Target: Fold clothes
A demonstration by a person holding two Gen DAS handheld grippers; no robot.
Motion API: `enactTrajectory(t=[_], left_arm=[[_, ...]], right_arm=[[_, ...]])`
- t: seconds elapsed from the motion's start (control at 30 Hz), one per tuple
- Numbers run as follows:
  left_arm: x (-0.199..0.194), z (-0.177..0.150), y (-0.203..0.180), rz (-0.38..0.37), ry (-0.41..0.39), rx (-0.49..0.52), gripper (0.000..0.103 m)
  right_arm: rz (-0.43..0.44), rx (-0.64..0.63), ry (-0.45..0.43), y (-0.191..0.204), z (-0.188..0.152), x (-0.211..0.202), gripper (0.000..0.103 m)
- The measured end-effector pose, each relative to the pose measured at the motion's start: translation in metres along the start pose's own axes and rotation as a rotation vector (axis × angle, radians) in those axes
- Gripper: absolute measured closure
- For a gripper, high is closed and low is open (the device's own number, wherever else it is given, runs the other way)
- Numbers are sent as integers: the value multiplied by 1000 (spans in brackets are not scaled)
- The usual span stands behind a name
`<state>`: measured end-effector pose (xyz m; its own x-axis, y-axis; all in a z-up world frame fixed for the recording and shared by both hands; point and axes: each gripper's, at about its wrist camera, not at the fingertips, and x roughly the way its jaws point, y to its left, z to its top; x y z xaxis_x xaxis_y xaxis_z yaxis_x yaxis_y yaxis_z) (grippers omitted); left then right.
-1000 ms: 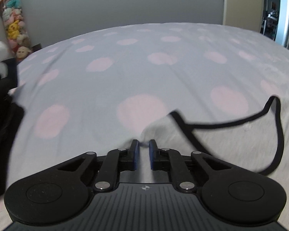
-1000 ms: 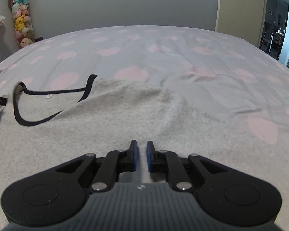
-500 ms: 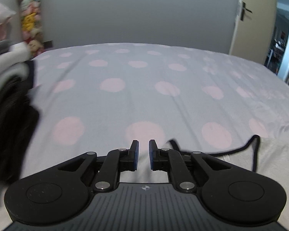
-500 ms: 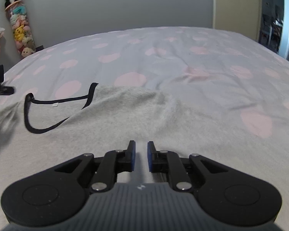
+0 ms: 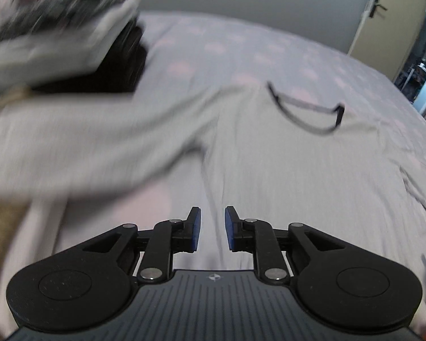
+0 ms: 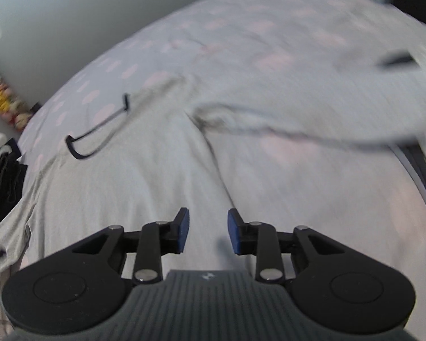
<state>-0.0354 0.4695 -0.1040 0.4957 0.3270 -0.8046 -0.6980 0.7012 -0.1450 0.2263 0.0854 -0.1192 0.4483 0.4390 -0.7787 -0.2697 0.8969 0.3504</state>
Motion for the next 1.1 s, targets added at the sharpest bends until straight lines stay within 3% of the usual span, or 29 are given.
enactTrajectory(t=[0.2, 0.27, 0.33, 0.47, 0.6, 0.73, 0.77, 0.9, 0.93, 1.03, 1.1], left_arm=[[-15, -60, 13, -32, 143, -51, 79], [-11, -75, 15, -73, 200, -79, 72], [-3, -84, 19, -116, 257, -120, 71], [10, -89, 21, -134, 332, -151, 70], [11, -94, 17, -128, 336, -127, 70], [12, -95, 20, -143, 341, -151, 70], [12, -96, 21, -146, 340, -155, 70], [10, -98, 23, -150, 337, -150, 72], [9, -99, 22, -150, 337, -148, 79], [2, -99, 25, -176, 322, -164, 97], [-8, -98, 29, -196, 282, -179, 99]], right_arm=[[-51, 51, 18, -26, -40, -36, 70], [-50, 63, 51, -28, -42, -33, 67], [-50, 75, 85, -31, -44, -30, 58], [-48, 100, 152, -36, -48, -24, 57], [-46, 125, 219, -41, -52, -18, 58], [-80, 58, 279, -31, -54, -6, 59], [-90, 38, 294, -29, -54, -3, 61], [-122, -53, 326, -16, -57, 5, 86], [-127, -74, 317, -12, -58, 3, 93], [-121, -103, 255, -8, -61, -11, 98], [-101, -90, 208, -14, -59, -26, 99]])
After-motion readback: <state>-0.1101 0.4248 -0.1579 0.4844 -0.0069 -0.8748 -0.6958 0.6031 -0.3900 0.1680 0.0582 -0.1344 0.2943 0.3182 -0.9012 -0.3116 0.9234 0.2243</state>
